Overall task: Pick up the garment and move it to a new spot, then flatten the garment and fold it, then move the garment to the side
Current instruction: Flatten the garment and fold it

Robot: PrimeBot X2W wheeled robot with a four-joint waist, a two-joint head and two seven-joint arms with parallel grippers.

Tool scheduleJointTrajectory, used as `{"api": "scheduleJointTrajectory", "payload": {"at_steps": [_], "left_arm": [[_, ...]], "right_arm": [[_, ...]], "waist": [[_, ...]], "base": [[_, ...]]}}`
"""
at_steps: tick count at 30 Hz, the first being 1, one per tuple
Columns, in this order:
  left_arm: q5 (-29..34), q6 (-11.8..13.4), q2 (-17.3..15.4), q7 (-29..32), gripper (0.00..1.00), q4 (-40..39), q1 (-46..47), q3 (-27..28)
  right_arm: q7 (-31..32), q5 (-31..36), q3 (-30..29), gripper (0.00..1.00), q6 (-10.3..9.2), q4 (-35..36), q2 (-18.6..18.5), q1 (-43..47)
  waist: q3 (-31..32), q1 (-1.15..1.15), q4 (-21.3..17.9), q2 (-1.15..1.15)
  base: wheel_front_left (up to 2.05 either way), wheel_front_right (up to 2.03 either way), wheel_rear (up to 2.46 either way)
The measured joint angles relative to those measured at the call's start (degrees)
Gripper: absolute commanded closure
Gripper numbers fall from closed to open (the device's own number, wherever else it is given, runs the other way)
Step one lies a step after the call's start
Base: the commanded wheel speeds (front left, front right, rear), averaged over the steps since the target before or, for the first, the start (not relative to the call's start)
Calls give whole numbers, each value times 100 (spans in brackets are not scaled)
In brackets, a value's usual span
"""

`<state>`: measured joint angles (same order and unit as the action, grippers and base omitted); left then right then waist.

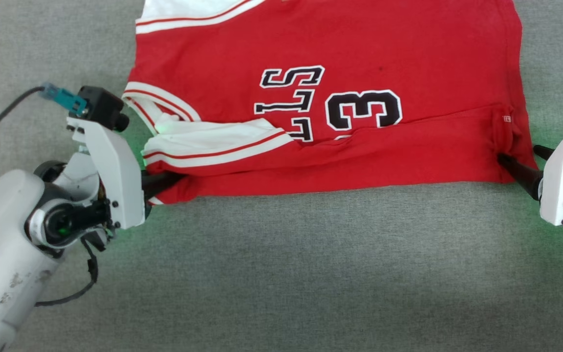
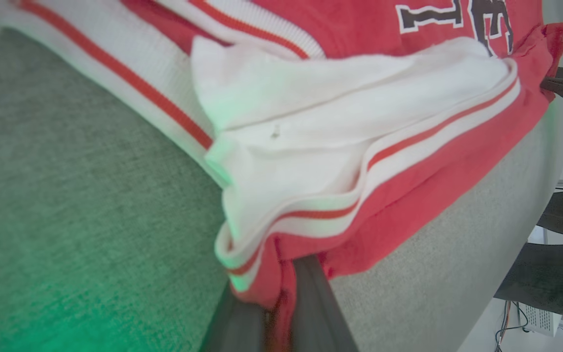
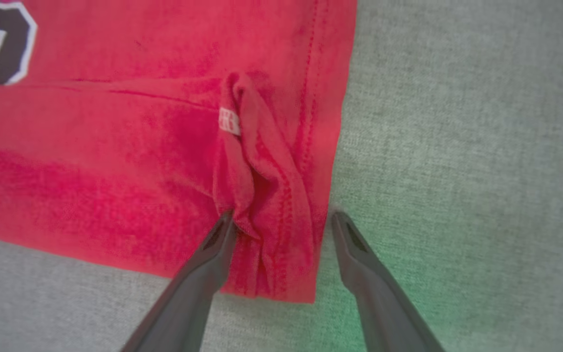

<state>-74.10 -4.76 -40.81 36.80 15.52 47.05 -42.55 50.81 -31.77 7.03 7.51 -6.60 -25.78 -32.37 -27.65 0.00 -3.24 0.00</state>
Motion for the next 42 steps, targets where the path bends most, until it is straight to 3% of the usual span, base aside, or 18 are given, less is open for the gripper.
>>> {"api": "scheduleJointTrajectory", "payload": {"at_steps": [2, 10, 17, 24, 30, 31, 32, 34, 35, 42], "left_arm": [[1, -26, 41, -33, 100, 25, 1, -4], [-2, -104, 35, -341, 100, -13, -242, -10], [-111, -125, -320, -614, 100, -641, -983, 25], [-212, 186, -806, -862, 100, -1691, -1742, 93], [-244, 410, -978, -1088, 100, -2275, -2127, 155], [-246, 428, -985, -1126, 100, -2310, -2167, 162], [-249, 450, -987, -1195, 100, -2342, -2200, 182], [-252, 489, -982, -1330, 50, -2369, -2274, 235], [-263, 530, -965, -1438, 0, -2369, -2330, 274], [-388, 726, -862, -2570, 0, -2519, -3009, 702]], "right_arm": [[-42, -25, -10, 100, -4, -43, 18, 0], [-285, -278, -111, 100, 0, -78, 96, 233], [-330, -416, -332, 100, 0, 320, -49, 898], [-25, -492, -650, 100, 0, 1017, -176, 1749], [143, -492, -870, 100, 0, 1578, -87, 2237], [148, -490, -884, 95, 0, 1641, -70, 2277], [144, -488, -891, 67, 0, 1702, -64, 2297], [94, -502, -884, 0, 0, 1853, -47, 2355], [97, -561, -860, 0, -1, 1909, -32, 2388], [-410, -587, -1039, 0, -1, 2309, -71, 2566]], "waist": [[8, 0, 25, 0], [215, 0, 41, 0], [472, 0, 97, 0], [554, 0, 209, 0], [542, 0, 219, 0], [551, 0, 218, 0], [563, 0, 217, 0], [596, 0, 217, 0], [617, 0, 217, 0], [776, 0, 243, 0]], "base": [[0, 0, 0], [0, 0, 0], [0, 0, 0], [0, 0, 0], [0, 0, 0], [0, 0, 0], [0, 0, 0], [0, 0, 0], [0, 0, 0], [0, 0, 0]]}}
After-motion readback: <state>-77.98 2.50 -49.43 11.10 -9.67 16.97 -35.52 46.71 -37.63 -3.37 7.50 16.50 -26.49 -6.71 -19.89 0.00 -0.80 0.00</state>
